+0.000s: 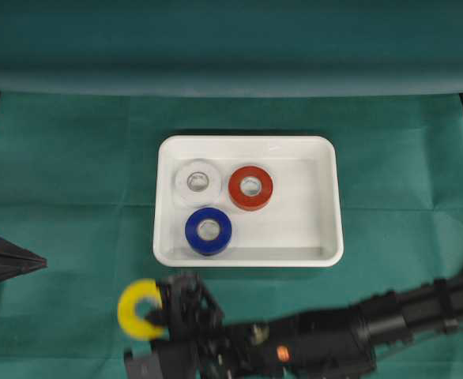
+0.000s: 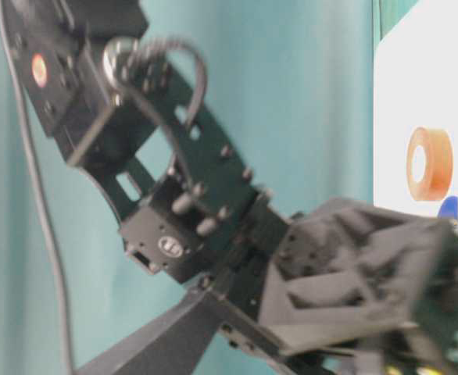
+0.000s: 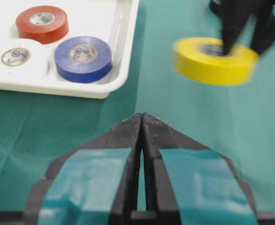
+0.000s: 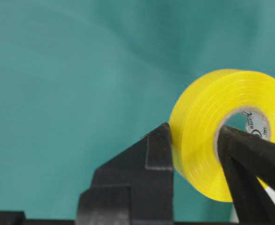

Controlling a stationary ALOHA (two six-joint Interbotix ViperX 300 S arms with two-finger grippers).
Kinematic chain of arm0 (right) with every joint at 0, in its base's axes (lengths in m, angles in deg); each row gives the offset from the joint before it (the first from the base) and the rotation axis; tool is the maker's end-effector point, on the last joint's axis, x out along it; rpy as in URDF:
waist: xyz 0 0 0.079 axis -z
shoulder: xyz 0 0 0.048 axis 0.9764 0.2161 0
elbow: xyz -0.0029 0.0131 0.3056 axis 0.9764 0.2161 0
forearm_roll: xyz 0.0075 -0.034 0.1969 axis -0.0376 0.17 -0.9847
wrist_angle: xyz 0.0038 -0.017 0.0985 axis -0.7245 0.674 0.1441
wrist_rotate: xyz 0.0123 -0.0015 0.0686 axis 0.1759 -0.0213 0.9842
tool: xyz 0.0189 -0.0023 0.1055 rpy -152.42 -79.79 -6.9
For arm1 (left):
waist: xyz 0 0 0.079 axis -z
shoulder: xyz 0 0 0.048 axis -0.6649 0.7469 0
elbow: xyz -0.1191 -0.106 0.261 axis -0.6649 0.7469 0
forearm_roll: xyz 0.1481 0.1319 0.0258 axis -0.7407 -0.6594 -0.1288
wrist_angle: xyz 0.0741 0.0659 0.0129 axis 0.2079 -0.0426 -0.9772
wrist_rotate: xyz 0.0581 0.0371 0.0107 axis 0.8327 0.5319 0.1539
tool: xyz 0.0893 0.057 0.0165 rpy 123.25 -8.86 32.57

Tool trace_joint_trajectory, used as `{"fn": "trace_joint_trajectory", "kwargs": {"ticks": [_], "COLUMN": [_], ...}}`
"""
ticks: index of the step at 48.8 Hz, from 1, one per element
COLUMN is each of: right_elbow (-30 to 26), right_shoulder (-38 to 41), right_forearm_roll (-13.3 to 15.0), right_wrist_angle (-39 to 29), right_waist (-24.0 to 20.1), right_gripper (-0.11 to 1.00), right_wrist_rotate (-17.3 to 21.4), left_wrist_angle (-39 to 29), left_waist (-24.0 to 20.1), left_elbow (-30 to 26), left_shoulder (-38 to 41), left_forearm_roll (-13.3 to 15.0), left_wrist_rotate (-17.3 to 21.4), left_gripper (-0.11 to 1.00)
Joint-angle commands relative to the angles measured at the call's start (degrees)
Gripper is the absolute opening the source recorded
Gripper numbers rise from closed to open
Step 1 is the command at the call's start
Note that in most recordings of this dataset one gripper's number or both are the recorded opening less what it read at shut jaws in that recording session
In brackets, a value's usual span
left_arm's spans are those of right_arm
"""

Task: Put the tape into the white case with the right arm.
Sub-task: 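Carry the yellow roll over the tray and lower it right of red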

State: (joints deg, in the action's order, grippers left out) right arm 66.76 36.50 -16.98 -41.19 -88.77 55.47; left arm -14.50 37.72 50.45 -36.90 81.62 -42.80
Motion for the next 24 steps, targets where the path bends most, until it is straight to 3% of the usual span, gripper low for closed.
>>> {"fn": "trace_joint_trajectory", "kwargs": {"ticks": [1, 24], "right_elbow": [-0.62, -0.53], "right_shoulder": [-2.99, -2.9], "right_forearm_roll": [0.35, 0.35], "right_wrist_angle": [0.7, 5.45], "right_waist": [2.64, 14.68], "right_gripper": [0.03, 0.03], "right_wrist_rotate": [-0.88, -3.16], "left_wrist_angle": [0.62, 0.62], "left_waist": [-0.18, -0.18], "left_elbow": [-0.62, -0.62], "left_shoulder": [0.53, 0.53], "left_forearm_roll": [0.0, 0.09], "left_wrist_rotate": [0.0, 0.0], "left_gripper": [0.0, 0.0]}}
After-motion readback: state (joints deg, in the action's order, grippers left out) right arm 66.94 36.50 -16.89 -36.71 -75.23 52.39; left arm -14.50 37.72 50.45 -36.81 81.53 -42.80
